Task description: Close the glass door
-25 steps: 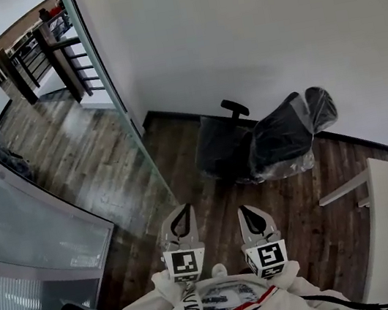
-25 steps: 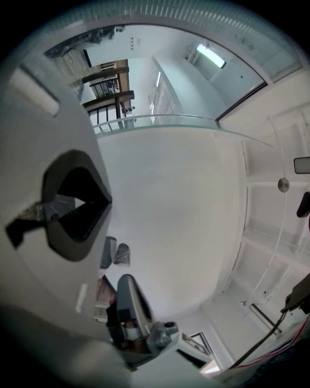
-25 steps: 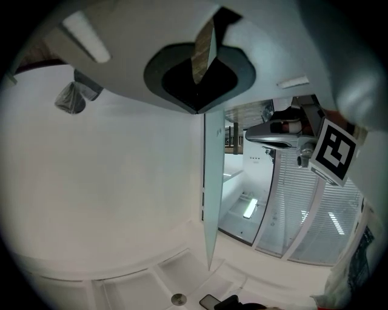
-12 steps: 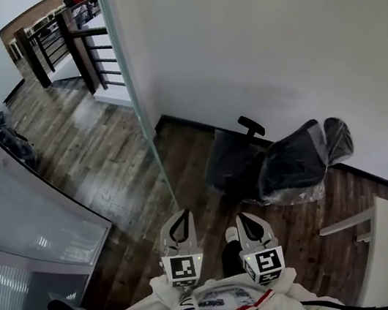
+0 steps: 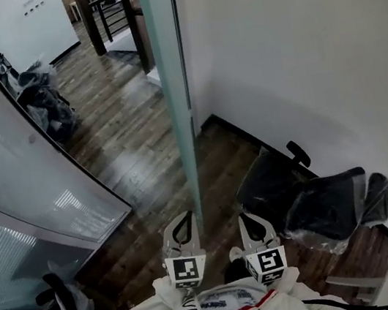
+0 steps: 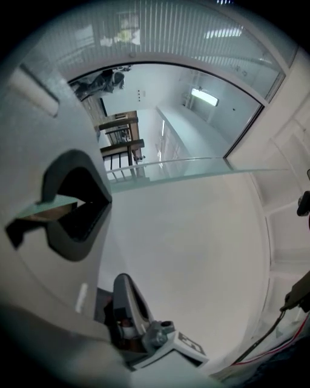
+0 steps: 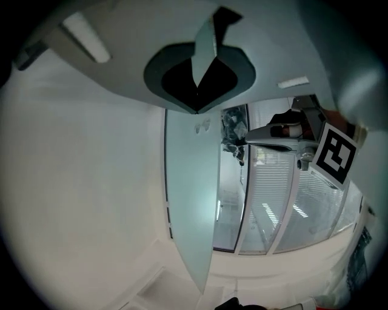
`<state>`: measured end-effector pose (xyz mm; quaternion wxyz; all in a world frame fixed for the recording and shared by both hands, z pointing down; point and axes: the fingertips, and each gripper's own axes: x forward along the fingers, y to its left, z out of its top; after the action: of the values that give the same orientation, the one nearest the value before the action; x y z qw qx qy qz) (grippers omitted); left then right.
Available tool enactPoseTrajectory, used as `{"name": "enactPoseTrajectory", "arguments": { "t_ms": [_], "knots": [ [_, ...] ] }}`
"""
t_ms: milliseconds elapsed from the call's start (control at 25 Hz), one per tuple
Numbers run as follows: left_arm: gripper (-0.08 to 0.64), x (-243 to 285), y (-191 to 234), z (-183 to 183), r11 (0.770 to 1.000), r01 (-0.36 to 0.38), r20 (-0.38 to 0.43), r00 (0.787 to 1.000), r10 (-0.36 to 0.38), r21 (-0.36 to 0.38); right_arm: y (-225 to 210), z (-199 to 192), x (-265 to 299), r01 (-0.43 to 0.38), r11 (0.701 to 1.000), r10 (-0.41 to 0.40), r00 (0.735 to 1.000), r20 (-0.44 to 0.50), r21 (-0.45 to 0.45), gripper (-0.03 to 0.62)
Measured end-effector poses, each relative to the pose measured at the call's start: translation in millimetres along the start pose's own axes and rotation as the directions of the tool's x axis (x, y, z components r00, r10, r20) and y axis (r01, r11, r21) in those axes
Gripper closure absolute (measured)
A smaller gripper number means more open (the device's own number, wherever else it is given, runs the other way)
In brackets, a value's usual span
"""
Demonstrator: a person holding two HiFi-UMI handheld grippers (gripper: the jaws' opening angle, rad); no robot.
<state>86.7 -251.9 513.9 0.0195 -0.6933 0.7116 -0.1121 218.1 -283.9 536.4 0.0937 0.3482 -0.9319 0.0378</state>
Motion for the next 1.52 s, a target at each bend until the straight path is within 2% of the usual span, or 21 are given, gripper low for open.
{"name": "enactPoseTrajectory", "arguments": {
  "t_ms": [200, 360, 560, 840, 960, 1080, 1160, 1320, 1360, 1400, 1520],
  "knots": [
    [0.557, 26.7, 31.7, 5.3, 0.991, -0.136, -0.014, 0.991, 0.135, -0.009, -10.0, 22.3, 60.0, -0.144, 0.988, 0.145, 0.989, 0.011, -0.046, 0.588],
    [0.557, 33.6, 56.1, 3.3, 0.965, -0.262, -0.041, 0.964, 0.262, 0.002, -2.7, 32.1, 100.8, -0.281, 0.957, 0.282, 0.959, 0.014, -0.065, 0.588],
    [0.557, 26.1, 85.7, 0.3, 0.914, -0.406, -0.073, 0.911, 0.405, -0.002, 21.9, 43.7, 135.8, -0.430, 0.898, 0.433, 0.901, 0.016, -0.093, 0.588],
    [0.557, -0.1, 109.3, -12.8, 0.830, -0.558, -0.116, 0.824, 0.554, 0.001, 54.8, 44.0, 159.3, -0.571, 0.814, 0.575, 0.818, 0.007, -0.107, 0.588],
    [0.557, -3.4, 109.5, -17.9, 0.804, -0.594, -0.139, 0.797, 0.588, -0.002, 56.7, 40.5, 161.3, -0.606, 0.788, 0.610, 0.792, 0.002, -0.108, 0.588],
    [0.557, 1.5, 108.7, -16.5, 0.793, -0.609, -0.143, 0.784, 0.604, 0.011, 53.2, 38.4, 168.7, -0.628, 0.772, 0.630, 0.776, -0.011, -0.095, 0.588],
    [0.557, 6.3, 104.8, -15.0, 0.790, -0.613, -0.144, 0.780, 0.608, 0.017, 44.7, 28.6, 174.1, -0.633, 0.770, 0.632, 0.774, -0.039, -0.086, 0.587],
    [0.557, 12.2, 96.1, -11.8, 0.789, -0.613, -0.155, 0.777, 0.610, 0.035, 27.6, 15.9, 188.6, -0.615, 0.781, 0.611, 0.788, -0.076, -0.109, 0.586],
    [0.557, 12.2, 94.8, -10.0, 0.789, -0.613, -0.159, 0.775, 0.612, 0.052, 25.7, 15.8, 192.1, -0.618, 0.779, 0.613, 0.786, -0.076, -0.109, 0.577],
    [0.557, 11.7, 93.9, -8.1, 0.787, -0.612, -0.162, 0.772, 0.615, 0.072, 25.0, 15.6, 195.2, -0.626, 0.773, 0.622, 0.780, -0.076, -0.104, 0.529],
    [0.557, 7.5, 91.0, -11.0, 0.789, -0.606, -0.185, 0.768, 0.613, 0.099, 30.5, 10.4, 201.5, -0.671, 0.737, 0.665, 0.742, -0.087, -0.087, 0.437]
  ]
}}
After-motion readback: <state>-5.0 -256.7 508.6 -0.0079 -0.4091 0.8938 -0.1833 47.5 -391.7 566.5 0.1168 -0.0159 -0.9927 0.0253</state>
